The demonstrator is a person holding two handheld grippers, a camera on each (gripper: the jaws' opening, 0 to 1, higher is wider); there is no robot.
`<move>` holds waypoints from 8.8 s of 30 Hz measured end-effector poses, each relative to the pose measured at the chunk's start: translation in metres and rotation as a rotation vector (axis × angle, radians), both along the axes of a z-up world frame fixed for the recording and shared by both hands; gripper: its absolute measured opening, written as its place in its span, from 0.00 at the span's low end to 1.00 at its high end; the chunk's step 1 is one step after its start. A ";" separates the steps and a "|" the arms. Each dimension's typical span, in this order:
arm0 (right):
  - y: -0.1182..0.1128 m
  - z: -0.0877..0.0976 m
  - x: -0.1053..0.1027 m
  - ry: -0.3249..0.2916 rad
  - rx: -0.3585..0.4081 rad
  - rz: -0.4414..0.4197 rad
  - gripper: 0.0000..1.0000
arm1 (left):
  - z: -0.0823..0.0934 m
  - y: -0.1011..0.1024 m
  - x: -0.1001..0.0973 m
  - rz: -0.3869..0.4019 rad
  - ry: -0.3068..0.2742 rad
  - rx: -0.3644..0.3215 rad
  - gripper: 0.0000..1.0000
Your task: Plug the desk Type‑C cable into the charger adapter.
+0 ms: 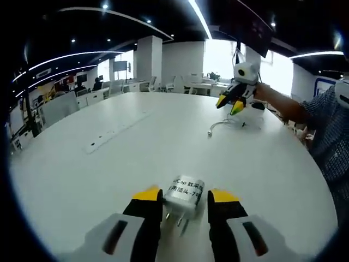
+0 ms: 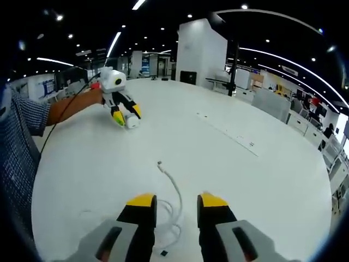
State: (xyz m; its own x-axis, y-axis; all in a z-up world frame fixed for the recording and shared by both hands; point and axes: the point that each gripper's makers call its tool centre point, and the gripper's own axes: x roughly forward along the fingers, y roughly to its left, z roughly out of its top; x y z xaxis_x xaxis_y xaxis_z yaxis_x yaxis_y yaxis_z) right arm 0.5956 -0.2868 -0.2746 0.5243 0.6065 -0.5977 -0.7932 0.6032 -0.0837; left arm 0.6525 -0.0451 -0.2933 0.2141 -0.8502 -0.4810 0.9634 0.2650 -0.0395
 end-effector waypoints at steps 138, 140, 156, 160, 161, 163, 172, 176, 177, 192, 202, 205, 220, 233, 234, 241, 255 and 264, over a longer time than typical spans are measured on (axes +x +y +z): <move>0.051 -0.040 0.042 0.137 -0.037 0.319 0.04 | -0.014 -0.044 -0.009 -0.221 -0.025 0.111 0.26; 0.051 -0.040 0.044 0.147 -0.034 0.316 0.03 | -0.014 -0.044 -0.009 -0.221 -0.027 0.110 0.26; 0.062 -0.033 0.040 0.209 -0.017 0.351 0.03 | -0.014 -0.048 -0.011 -0.244 -0.035 0.119 0.26; 0.065 -0.032 0.039 0.231 -0.001 0.363 0.03 | -0.014 -0.049 -0.012 -0.251 -0.037 0.125 0.26; 0.066 -0.032 0.039 0.236 0.003 0.365 0.03 | -0.014 -0.050 -0.012 -0.252 -0.038 0.127 0.26; 0.067 -0.032 0.039 0.248 0.011 0.369 0.03 | -0.014 -0.051 -0.012 -0.256 -0.038 0.129 0.26; 0.076 -0.031 0.037 0.313 0.020 0.396 0.03 | -0.014 -0.057 -0.013 -0.268 -0.040 0.127 0.26; 0.084 -0.034 0.036 0.345 0.014 0.403 0.03 | -0.014 -0.059 -0.015 -0.273 -0.041 0.128 0.26; 0.086 -0.034 0.035 0.355 0.014 0.408 0.03 | -0.014 -0.059 -0.015 -0.274 -0.041 0.130 0.26; 0.109 -0.043 0.026 0.435 -0.011 0.434 0.03 | -0.015 -0.068 -0.022 -0.294 -0.045 0.133 0.26; 0.115 -0.042 0.030 0.472 -0.007 0.439 0.03 | -0.016 -0.070 -0.025 -0.291 -0.039 0.142 0.26; 0.118 -0.045 0.031 0.485 -0.014 0.435 0.03 | -0.016 -0.072 -0.027 -0.291 -0.034 0.152 0.26; 0.132 -0.039 0.026 0.505 -0.015 0.428 0.03 | -0.017 -0.074 -0.031 -0.293 -0.025 0.169 0.26; 0.138 -0.038 0.027 0.509 -0.017 0.425 0.03 | -0.017 -0.072 -0.027 -0.290 -0.028 0.179 0.26; 0.138 -0.039 0.026 0.508 -0.018 0.424 0.03 | -0.017 -0.072 -0.027 -0.289 -0.027 0.178 0.26; 0.142 -0.040 0.025 0.513 -0.011 0.422 0.03 | -0.016 -0.071 -0.024 -0.284 -0.028 0.178 0.26; 0.143 -0.040 0.034 0.528 0.008 0.419 0.03 | -0.016 -0.070 -0.020 -0.284 -0.030 0.182 0.26; 0.142 -0.042 0.034 0.539 0.015 0.407 0.03 | -0.016 -0.070 -0.019 -0.286 -0.033 0.182 0.26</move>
State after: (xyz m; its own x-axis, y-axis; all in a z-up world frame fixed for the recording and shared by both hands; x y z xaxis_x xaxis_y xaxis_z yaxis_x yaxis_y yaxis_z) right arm 0.6301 -0.1450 -0.3171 -0.1169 0.7028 -0.7017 -0.8861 0.2452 0.3932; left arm 0.6333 -0.1156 -0.3098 -0.0023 -0.7788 -0.6273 0.9997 -0.0158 0.0160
